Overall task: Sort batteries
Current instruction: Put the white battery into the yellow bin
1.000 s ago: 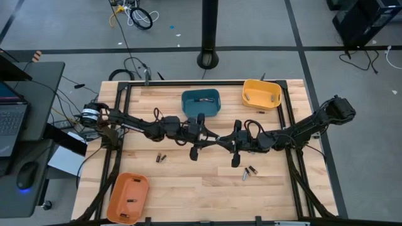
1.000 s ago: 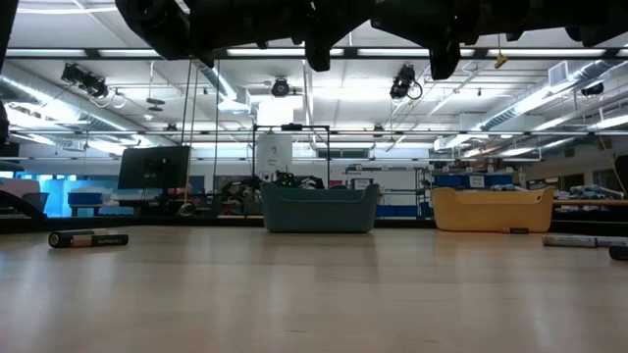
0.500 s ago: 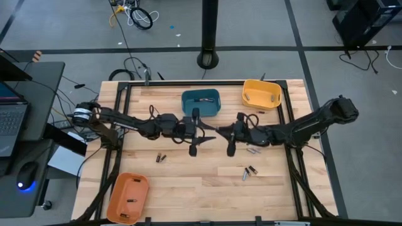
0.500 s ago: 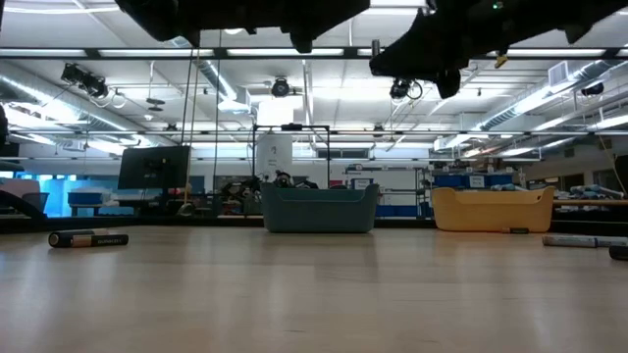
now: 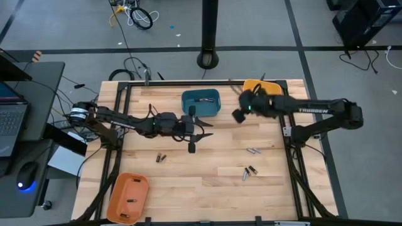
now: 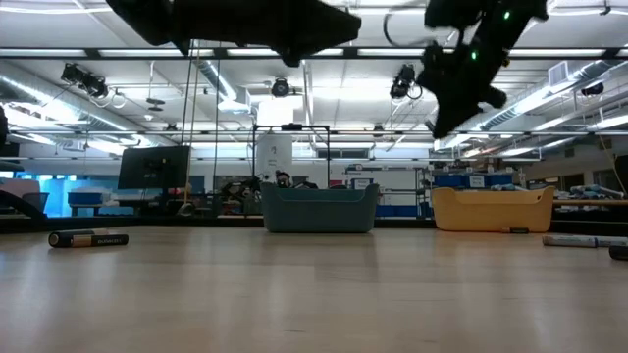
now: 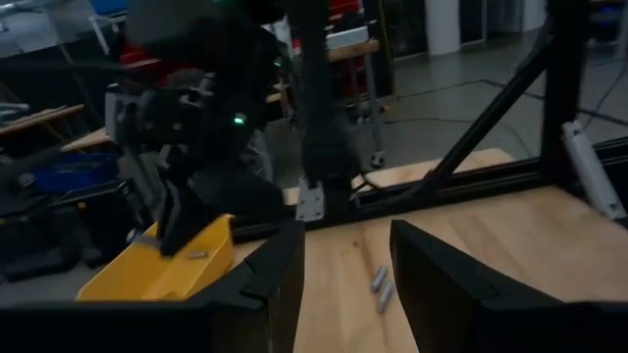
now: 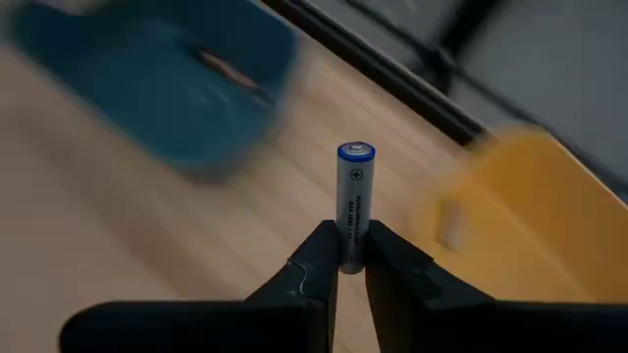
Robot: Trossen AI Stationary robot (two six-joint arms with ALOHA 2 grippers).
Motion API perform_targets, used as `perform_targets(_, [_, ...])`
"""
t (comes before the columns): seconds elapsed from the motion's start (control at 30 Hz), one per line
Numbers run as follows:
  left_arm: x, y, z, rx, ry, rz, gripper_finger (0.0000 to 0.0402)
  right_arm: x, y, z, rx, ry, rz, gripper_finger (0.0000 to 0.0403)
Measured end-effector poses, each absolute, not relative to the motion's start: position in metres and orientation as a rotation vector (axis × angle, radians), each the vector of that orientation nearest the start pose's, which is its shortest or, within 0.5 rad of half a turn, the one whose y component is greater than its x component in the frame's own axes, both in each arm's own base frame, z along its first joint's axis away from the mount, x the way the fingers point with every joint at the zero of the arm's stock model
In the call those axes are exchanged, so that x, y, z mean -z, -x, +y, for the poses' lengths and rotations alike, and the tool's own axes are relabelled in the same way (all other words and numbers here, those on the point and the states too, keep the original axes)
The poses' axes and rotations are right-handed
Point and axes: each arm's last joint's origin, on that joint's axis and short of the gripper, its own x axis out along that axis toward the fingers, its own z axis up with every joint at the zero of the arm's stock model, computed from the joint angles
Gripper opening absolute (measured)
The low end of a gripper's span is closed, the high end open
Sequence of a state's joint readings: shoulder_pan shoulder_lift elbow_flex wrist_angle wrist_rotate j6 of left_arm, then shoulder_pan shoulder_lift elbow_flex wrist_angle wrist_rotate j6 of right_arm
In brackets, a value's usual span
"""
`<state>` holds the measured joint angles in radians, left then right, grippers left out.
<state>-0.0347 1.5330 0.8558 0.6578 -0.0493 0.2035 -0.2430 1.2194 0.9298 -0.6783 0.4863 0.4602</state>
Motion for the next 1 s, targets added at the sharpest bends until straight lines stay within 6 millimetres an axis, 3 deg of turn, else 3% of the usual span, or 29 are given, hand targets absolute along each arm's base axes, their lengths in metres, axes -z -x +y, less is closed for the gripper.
perform_targets(0.2, [-0.248,-0.330,-0.003,-0.037,-0.207,0.034,0.0159,-0.248,-0.192,-0.131,1.024,-0.456,0.866,0.0050])
perform_targets(0.4, [-0.244,-0.329,0.006,-0.063,-0.199,0.043,0.0159,-0.226,-0.163,-0.172,1.105,-0.606,0.929,0.0050])
perform_targets(0.73, [-0.241,-0.328,0.021,-0.130,-0.190,0.087,0.0159,-0.174,-0.166,-0.220,1.078,-0.703,1.021,0.0051])
perform_targets(0.9, [-0.240,-0.328,0.024,-0.140,-0.183,0.092,0.0159,-0.147,-0.164,-0.234,1.097,-0.748,1.096,0.0051])
perform_targets(1.0, [-0.240,-0.327,0.025,-0.140,-0.182,0.100,0.0159,-0.141,-0.167,-0.239,1.068,-0.764,1.085,0.0051])
